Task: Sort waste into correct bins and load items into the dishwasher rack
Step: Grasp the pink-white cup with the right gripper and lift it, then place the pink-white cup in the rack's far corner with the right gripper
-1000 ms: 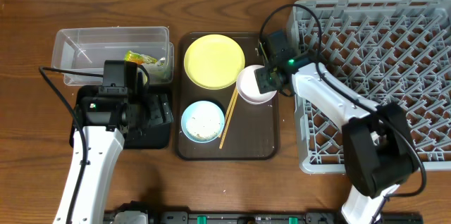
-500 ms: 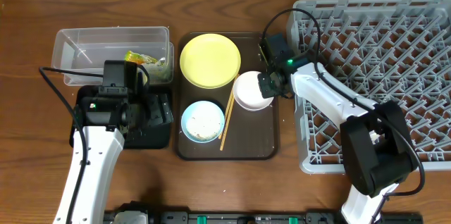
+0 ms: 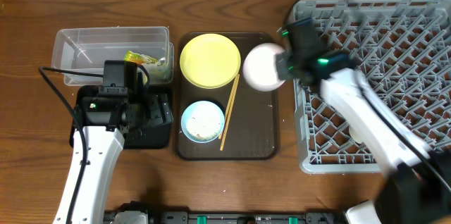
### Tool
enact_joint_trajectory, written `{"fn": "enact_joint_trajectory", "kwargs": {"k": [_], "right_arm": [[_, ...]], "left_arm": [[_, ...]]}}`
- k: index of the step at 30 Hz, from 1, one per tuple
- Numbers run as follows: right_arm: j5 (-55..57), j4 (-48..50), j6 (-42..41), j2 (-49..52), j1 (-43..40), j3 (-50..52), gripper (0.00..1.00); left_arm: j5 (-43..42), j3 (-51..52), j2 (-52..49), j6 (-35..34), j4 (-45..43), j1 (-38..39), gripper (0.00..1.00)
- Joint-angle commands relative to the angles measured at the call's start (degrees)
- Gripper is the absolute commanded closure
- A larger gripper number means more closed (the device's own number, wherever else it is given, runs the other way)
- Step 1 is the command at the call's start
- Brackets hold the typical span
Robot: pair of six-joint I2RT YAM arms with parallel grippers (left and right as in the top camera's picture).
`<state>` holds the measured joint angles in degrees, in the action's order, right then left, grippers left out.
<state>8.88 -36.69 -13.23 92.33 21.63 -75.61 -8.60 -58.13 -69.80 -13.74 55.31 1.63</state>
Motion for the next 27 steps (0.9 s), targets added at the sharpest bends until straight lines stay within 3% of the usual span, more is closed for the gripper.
{"fn": "enact_joint_trajectory", "kwargs": {"k": [1, 8, 14, 22, 27], "right_arm": [[9.0, 1.7, 3.0, -4.0, -2.4, -0.5, 0.99], [21.1, 7.3, 13.1, -5.1, -8.0, -0.5, 0.99], [32.7, 21.2, 17.7, -4.9, -13.2, -0.5, 0.99], [36.4, 41.0, 31.5, 0.2, -19.9, -0.5, 0.99], [37.9, 45.3, 35.8, 6.2, -21.6, -0.5, 0.99]], "left_arm": [[0.7, -0.2, 0.1, -0.5, 0.1, -0.2, 0.14], [0.7, -0.2, 0.1, -0.5, 0.1, -0.2, 0.14], [0.7, -0.2, 0.1, -0.5, 0.1, -0.2, 0.14], [0.7, -0.2, 0.1, -0.5, 0.2, -0.2, 0.14], [0.7, -0.2, 0.1, -0.5, 0.2, -0.2, 0.14]]}}
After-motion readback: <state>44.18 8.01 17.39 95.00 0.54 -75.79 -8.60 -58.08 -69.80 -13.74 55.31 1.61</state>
